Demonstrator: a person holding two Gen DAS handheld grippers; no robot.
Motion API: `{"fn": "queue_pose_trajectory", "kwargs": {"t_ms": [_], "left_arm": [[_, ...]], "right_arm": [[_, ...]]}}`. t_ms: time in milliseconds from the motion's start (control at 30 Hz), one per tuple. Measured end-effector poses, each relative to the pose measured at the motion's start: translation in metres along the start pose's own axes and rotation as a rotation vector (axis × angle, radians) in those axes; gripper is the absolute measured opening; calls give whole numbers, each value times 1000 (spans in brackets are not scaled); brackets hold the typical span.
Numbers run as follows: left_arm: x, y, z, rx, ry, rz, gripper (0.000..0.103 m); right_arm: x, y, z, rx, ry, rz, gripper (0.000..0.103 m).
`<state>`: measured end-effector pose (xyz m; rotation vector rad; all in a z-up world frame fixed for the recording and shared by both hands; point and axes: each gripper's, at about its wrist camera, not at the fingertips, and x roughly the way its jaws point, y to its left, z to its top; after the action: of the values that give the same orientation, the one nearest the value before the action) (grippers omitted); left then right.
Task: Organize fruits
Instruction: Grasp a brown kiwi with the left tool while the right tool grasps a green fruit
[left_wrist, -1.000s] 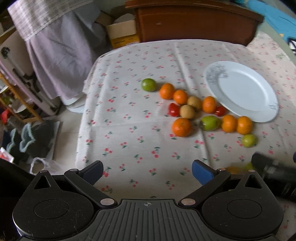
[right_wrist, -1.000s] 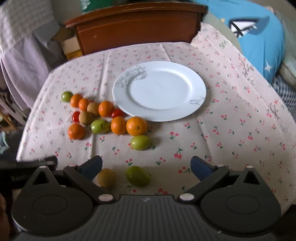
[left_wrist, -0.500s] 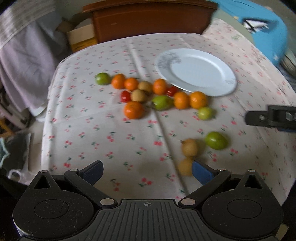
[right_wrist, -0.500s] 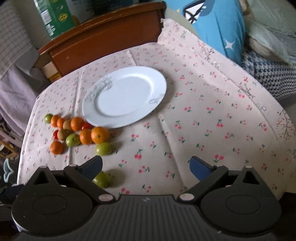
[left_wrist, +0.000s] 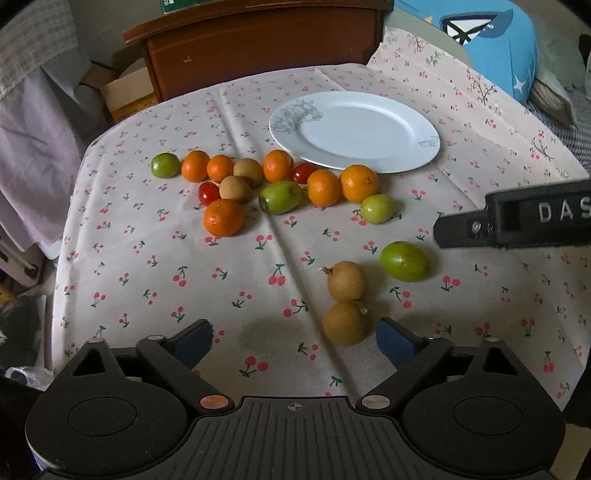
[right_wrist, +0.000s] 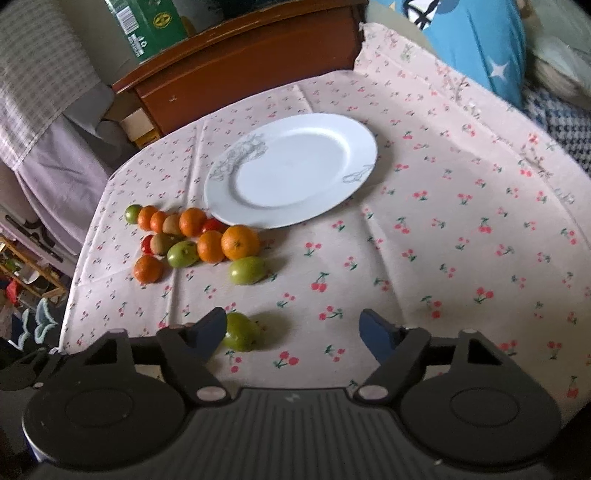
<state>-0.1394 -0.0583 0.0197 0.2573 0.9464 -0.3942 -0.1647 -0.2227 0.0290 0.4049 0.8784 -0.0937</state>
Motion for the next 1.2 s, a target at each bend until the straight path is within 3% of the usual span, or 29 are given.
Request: {"fn": "queue_pose_trajectory", "kwargs": {"t_ms": [67,333,400,533,600,900,1033,1200], "left_arm": [[1,2,-1,-10,-12,-17,89],[4,-2,-6,6,-38,-88,59],[5,-2,-7,10,-46,-98,56],[4,0,-7,7,-67,-110,36],[4,1,-6,-1,-72,-129,32],[3,3,-7,-13,-76,-148,26],[1,5,-7,-21,-81,-158,23],[-3,8,-6,-35,-92,-151,22]], "right_arm": [[3,2,-1,-7,11,18,69],[19,14,-10,-63,53,44,48],[21,16,-11,-68,53,48,47],[23,20,-11,-85,28,66,41],[24,22,-11,-93,27,72,40],[28,28,-12,-111,44,92,40],[31,32,-14,-135,49,80,28],[30,32,-13,-139,29,84,28]]}}
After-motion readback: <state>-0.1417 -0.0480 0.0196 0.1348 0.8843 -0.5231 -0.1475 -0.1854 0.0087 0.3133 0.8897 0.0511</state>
